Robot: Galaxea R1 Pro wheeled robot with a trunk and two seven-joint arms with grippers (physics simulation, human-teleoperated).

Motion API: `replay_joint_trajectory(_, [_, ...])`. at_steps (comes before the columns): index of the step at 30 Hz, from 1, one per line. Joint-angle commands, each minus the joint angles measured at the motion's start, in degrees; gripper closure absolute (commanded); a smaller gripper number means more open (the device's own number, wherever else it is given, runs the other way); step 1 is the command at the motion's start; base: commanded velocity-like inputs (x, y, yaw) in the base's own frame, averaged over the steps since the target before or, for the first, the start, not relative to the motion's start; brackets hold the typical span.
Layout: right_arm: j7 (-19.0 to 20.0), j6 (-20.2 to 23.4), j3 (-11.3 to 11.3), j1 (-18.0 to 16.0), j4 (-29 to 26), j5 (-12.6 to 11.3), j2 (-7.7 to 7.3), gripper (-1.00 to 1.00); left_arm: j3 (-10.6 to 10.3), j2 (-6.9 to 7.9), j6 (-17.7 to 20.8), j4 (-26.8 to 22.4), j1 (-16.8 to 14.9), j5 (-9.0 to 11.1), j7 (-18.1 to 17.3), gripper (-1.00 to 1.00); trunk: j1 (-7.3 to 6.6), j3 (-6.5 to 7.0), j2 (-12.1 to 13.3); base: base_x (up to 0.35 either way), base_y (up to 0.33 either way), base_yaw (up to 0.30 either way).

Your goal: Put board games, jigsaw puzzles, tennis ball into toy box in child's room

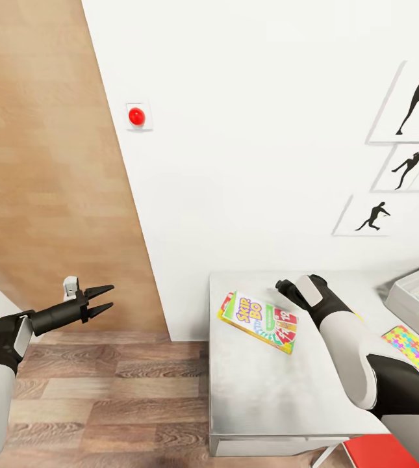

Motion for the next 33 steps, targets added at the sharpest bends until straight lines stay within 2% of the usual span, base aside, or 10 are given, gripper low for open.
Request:
replay_joint_trajectory(1, [-0.4, 0.1, 0.0, 0.0, -0.1, -0.6, 0.00, -1.00, 0.1, 0.00, 0.6, 0.0, -0.1, 0.0, -0.2, -1.00, 0.03, -0.11, -0.1, 0.000, -0.025, 0.000])
replay_joint_trajectory(33, [-0.4, -0.8, 0.1, 0.1, 0.5, -0.3, -0.09, -1.00, 0.1, 0.00, 0.6, 0.0, -0.1, 0.1, -0.2, -1.00, 0.03, -0.11, -0.1, 0.000, 0.009, 0.000])
